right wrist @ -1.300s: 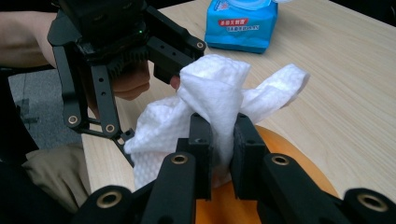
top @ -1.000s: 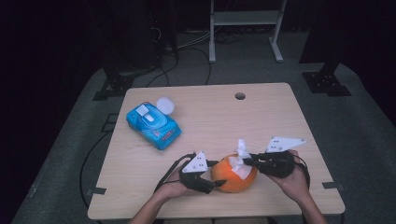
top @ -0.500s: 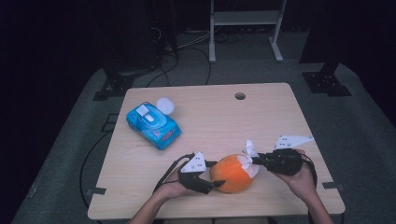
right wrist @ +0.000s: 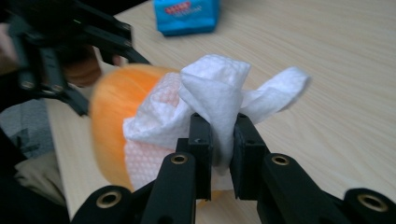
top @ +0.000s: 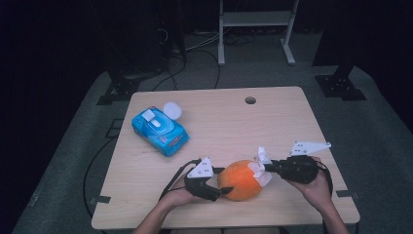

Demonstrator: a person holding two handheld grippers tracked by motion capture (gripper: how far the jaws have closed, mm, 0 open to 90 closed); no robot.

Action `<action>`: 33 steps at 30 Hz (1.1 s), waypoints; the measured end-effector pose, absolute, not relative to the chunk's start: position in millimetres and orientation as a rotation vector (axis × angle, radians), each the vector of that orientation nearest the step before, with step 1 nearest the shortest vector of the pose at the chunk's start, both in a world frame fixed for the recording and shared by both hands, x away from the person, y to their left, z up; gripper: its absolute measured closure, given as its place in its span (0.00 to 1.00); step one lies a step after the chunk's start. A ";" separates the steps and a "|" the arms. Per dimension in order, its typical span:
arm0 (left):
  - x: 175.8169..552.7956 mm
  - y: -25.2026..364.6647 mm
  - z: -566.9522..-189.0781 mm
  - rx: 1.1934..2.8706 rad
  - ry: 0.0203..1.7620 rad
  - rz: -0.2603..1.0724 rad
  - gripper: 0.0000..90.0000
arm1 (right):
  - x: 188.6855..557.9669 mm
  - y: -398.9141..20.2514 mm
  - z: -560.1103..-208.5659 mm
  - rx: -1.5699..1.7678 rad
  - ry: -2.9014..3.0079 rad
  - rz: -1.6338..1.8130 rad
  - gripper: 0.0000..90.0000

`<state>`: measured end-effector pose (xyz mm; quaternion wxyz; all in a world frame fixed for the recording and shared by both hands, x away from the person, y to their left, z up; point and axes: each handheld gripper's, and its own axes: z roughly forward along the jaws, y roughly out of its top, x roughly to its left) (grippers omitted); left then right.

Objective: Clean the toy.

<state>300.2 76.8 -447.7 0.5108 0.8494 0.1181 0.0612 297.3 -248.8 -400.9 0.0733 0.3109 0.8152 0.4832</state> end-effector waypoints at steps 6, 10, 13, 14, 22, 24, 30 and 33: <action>299.9 76.5 -447.5 2.042 0.286 0.147 0.36 | 298.5 -236.4 -400.9 0.887 2.483 1.455 0.88; 300.3 75.8 -447.5 2.041 0.281 0.147 0.36 | 299.5 -249.2 -402.9 0.952 2.454 1.431 0.88; 300.5 76.4 -448.5 2.037 0.283 0.143 0.36 | 295.3 -240.9 -396.3 0.887 2.459 1.482 0.88; 300.4 76.5 -448.5 2.037 0.283 0.143 0.36 | 294.1 -237.6 -394.8 0.866 2.465 1.489 0.88; 300.0 75.5 -448.2 2.031 0.284 0.144 0.36 | 298.6 -240.7 -402.2 0.909 2.481 1.423 0.88; 299.5 73.8 -447.4 2.033 0.284 0.146 0.36 | 299.0 -244.6 -402.6 0.934 2.475 1.427 0.89; 298.8 72.7 -447.2 2.036 0.275 0.154 0.36 | 291.5 -224.1 -393.1 0.824 2.480 1.453 0.88; 298.1 73.1 -447.0 2.033 0.278 0.153 0.36 | 294.4 -224.8 -396.7 0.836 2.486 1.435 0.89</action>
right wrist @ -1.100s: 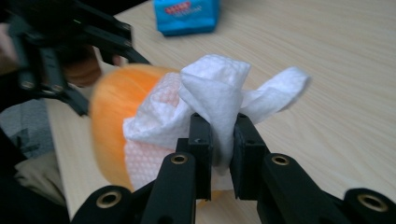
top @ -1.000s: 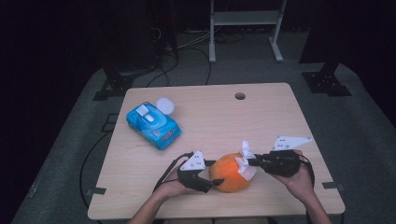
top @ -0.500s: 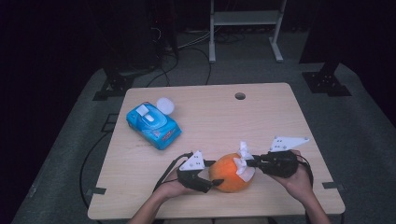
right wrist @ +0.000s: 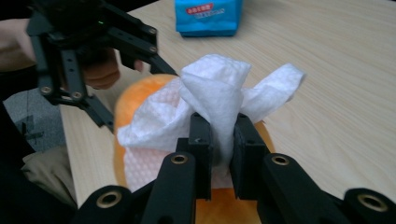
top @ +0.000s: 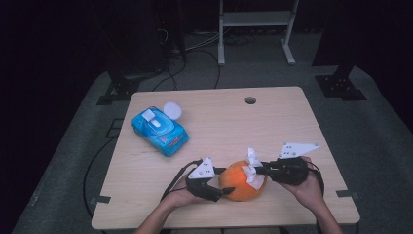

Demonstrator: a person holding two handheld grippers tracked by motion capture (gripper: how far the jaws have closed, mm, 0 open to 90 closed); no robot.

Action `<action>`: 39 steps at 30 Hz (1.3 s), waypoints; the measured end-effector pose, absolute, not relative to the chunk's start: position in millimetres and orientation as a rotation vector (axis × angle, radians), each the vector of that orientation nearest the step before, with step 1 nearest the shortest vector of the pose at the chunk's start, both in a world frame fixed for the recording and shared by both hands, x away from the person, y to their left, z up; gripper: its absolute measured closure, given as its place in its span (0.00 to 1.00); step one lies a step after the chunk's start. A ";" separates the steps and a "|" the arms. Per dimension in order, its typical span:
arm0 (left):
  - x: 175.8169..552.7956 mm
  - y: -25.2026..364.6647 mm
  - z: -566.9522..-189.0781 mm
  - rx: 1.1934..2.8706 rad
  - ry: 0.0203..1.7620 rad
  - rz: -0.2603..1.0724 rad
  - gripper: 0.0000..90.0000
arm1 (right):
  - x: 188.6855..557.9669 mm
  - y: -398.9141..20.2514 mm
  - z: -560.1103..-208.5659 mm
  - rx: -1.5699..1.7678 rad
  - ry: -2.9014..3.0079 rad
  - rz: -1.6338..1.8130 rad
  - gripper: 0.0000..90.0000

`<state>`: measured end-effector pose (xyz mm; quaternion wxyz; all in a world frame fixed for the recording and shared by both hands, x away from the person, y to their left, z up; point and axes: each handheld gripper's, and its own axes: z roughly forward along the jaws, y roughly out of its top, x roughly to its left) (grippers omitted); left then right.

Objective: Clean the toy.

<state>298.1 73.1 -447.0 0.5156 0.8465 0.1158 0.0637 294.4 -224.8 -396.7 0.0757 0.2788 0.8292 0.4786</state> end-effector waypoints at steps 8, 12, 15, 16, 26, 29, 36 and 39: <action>298.5 70.6 -447.1 2.028 0.282 0.147 0.36 | 292.2 -227.4 -395.8 0.858 2.458 1.427 0.89; 297.9 68.7 -446.9 2.026 0.284 0.151 0.36 | 286.0 -211.3 -391.3 0.788 2.472 1.463 0.89; 296.7 66.9 -447.6 2.024 0.286 0.155 0.36 | 278.1 -192.6 -388.9 0.735 2.489 1.434 0.89; 295.6 66.1 -447.7 2.024 0.286 0.159 0.36 | 276.7 -189.0 -388.9 0.717 2.499 1.430 0.88; 295.7 67.9 -447.5 2.025 0.270 0.157 0.37 | 287.2 -214.8 -393.3 0.811 2.464 1.439 0.88; 295.0 69.5 -449.1 2.025 0.270 0.157 0.37 | 293.5 -229.4 -398.0 0.877 2.453 1.442 0.88; 294.1 69.1 -449.6 2.026 0.268 0.161 0.37 | 300.5 -248.9 -404.1 0.974 2.434 1.424 0.88; 294.0 68.1 -449.2 2.028 0.265 0.164 0.37 | 297.8 -240.6 -401.0 0.941 2.442 1.425 0.88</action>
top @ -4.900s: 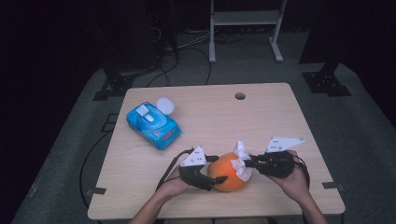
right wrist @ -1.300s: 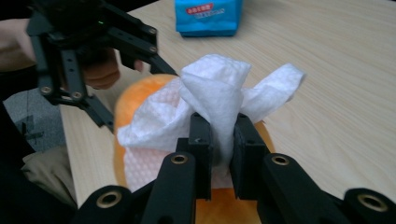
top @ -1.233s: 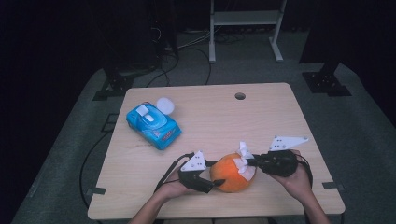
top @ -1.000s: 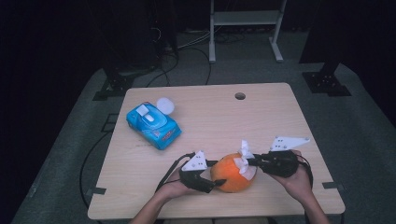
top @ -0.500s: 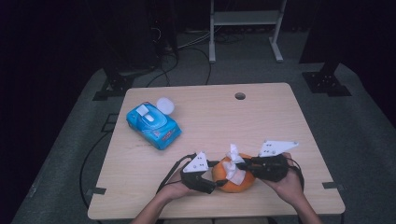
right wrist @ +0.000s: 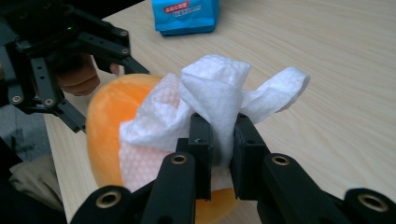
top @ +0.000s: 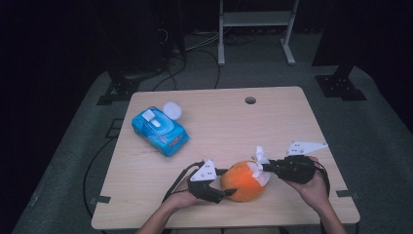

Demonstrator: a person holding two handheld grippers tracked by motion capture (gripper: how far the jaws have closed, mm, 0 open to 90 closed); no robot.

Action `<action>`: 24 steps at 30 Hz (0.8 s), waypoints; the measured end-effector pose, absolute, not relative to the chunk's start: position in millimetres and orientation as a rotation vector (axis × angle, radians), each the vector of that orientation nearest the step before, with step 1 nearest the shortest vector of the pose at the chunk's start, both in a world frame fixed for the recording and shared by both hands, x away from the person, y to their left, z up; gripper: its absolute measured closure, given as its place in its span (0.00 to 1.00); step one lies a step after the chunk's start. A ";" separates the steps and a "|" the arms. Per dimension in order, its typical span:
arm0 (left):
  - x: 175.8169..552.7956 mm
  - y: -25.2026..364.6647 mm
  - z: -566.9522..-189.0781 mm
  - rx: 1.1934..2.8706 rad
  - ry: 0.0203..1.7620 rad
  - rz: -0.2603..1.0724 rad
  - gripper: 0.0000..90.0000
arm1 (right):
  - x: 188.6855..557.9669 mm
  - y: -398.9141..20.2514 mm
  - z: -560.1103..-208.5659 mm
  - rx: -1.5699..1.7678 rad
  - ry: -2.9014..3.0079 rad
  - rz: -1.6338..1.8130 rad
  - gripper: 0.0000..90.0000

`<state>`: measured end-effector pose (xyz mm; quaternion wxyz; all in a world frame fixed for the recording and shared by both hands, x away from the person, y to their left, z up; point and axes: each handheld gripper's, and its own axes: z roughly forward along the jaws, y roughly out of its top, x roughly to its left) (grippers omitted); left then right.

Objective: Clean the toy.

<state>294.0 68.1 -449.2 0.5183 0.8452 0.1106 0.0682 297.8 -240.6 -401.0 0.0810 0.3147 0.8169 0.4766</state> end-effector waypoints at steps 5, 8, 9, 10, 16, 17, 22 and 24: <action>293.3 66.7 -448.4 2.028 0.268 0.168 0.36 | 288.1 -213.3 -391.2 0.823 2.473 1.457 0.88; 291.8 64.7 -447.3 2.035 0.259 0.185 0.36 | 281.7 -198.2 -390.2 0.769 2.495 1.459 0.88; 291.1 64.5 -446.9 2.042 0.255 0.194 0.36 | 280.5 -194.9 -390.5 0.756 2.499 1.451 0.88; 291.1 64.5 -446.9 2.042 0.255 0.194 0.36 | 280.5 -194.9 -390.5 0.756 2.499 1.451 0.88; 290.5 63.7 -445.4 2.029 0.255 0.196 0.37 | 286.5 -208.1 -392.3 0.791 2.488 1.427 0.88; 290.0 63.7 -445.4 2.028 0.254 0.197 0.37 | 289.7 -218.4 -395.0 0.827 2.475 1.424 0.88; 289.9 64.5 -445.9 2.030 0.245 0.194 0.37 | 300.6 -242.9 -403.7 0.945 2.446 1.397 0.88; 289.7 64.5 -445.7 2.034 0.237 0.196 0.37 | 304.3 -250.6 -407.5 0.992 2.448 1.412 0.88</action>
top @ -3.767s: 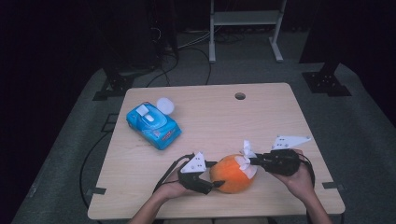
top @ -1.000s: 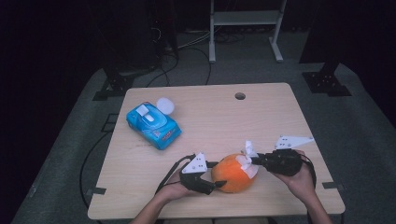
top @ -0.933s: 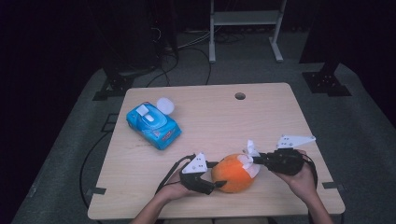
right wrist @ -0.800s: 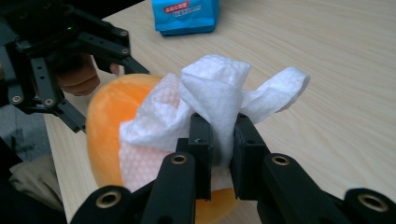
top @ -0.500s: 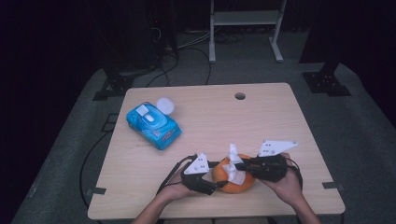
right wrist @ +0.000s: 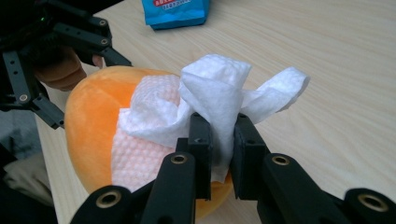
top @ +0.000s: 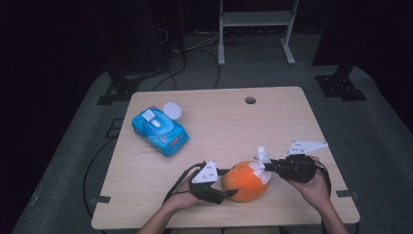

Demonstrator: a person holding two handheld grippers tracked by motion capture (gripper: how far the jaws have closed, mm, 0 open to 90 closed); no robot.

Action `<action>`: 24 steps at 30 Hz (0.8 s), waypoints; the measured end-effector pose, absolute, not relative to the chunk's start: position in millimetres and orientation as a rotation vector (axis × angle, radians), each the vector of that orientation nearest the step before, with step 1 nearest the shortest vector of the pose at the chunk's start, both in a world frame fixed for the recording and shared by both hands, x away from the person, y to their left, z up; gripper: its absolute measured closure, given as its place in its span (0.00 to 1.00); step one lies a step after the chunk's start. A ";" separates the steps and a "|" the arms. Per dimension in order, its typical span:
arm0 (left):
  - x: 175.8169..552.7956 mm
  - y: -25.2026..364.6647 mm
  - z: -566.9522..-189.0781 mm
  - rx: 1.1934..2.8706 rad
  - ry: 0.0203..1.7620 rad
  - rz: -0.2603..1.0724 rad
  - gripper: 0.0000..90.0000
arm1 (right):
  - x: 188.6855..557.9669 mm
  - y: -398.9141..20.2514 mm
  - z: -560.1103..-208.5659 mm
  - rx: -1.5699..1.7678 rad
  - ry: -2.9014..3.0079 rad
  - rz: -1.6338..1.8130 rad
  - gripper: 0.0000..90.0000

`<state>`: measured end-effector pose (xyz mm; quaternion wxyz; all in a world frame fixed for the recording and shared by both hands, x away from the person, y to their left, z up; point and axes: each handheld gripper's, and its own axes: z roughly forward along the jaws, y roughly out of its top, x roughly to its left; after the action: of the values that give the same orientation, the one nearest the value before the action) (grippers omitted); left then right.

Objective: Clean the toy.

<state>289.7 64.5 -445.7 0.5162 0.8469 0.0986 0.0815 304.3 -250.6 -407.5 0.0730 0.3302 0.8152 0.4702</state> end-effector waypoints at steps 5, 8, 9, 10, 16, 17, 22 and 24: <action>287.0 61.2 -444.1 2.042 0.214 0.213 0.37 | 304.3 -249.6 -404.9 1.003 2.438 1.423 0.88; 285.0 59.3 -442.9 2.048 0.198 0.227 0.37 | 298.4 -236.7 -398.3 0.934 2.445 1.439 0.88; 283.4 57.5 -442.4 2.053 0.180 0.237 0.37 | 295.2 -229.4 -395.1 0.890 2.458 1.446 0.88; 283.3 57.8 -442.5 2.055 0.180 0.237 0.37 | 293.0 -224.2 -393.4 0.855 2.467 1.446 0.88; 288.2 64.0 -445.0 2.051 0.215 0.208 0.37 | 296.1 -232.2 -397.1 0.884 2.464 1.426 0.88; 291.6 67.7 -446.4 2.053 0.236 0.191 0.37 | 297.3 -236.7 -398.7 0.903 2.456 1.421 0.88; 297.4 72.8 -449.2 2.036 0.280 0.158 0.37 | 303.4 -258.1 -406.4 1.003 2.431 1.432 0.88; 300.8 75.5 -451.0 2.027 0.313 0.139 0.37 | 301.6 -260.5 -404.4 1.007 2.406 1.424 0.88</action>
<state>300.8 75.5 -451.0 0.5167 0.8442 0.1305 0.0579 301.6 -260.5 -404.4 0.0851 0.3377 0.8067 0.4774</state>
